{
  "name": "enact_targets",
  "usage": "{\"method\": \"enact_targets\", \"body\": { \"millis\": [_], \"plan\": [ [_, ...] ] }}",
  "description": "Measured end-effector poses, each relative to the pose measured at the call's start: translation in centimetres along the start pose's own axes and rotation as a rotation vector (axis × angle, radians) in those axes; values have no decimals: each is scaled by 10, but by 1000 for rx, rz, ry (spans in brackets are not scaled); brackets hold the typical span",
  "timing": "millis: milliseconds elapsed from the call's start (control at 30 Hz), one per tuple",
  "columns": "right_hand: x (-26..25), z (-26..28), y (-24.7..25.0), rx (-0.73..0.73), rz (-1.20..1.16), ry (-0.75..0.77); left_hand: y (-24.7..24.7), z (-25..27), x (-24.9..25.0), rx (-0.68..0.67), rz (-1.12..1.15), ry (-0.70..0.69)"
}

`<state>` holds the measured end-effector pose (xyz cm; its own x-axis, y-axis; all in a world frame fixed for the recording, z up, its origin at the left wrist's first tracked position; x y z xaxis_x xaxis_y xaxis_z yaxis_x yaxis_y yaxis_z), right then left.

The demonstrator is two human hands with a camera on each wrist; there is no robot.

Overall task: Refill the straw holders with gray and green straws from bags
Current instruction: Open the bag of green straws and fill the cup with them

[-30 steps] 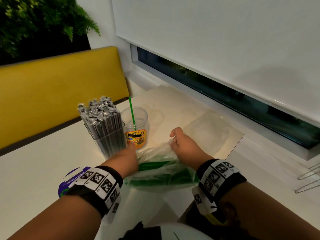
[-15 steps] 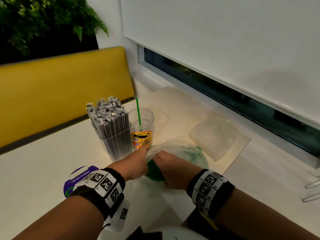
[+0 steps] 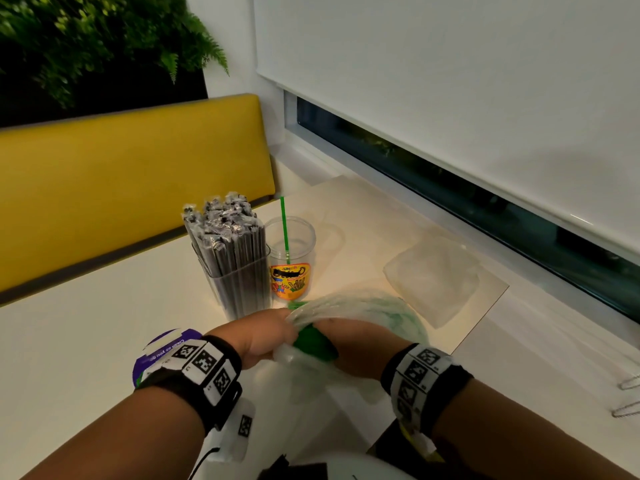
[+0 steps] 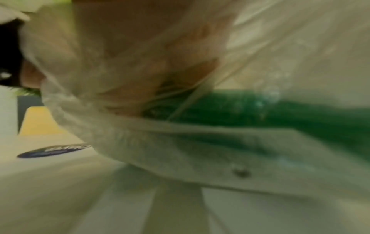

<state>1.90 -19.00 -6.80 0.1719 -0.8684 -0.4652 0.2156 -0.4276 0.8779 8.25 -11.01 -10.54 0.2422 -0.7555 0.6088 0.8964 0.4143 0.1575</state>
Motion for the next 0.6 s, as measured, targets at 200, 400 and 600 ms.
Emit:
{"method": "enact_targets", "body": {
  "millis": [200, 400, 600],
  "plan": [
    [-2, 12, 39, 115, 22, 19, 1, 11, 14, -66, 132, -91],
    [-18, 13, 60, 79, -97, 1, 10, 6, 10, 8, 234, -116],
    [-22, 15, 119, 380, -623, -15, 19, 17, 21, 581, -428, -183]
  ]
}}
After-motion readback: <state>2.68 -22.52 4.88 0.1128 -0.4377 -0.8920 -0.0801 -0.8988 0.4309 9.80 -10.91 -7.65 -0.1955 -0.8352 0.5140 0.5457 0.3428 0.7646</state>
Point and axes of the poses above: each hand's wrist, its own z-axis away from the middle knuckle, its own y-axis out of the back of the hand, x = y × z, the point moved 10 cm from there along -z, towards the middle knuckle, and after that the axes turned 15 degrees about y, right-handed, at the moved point
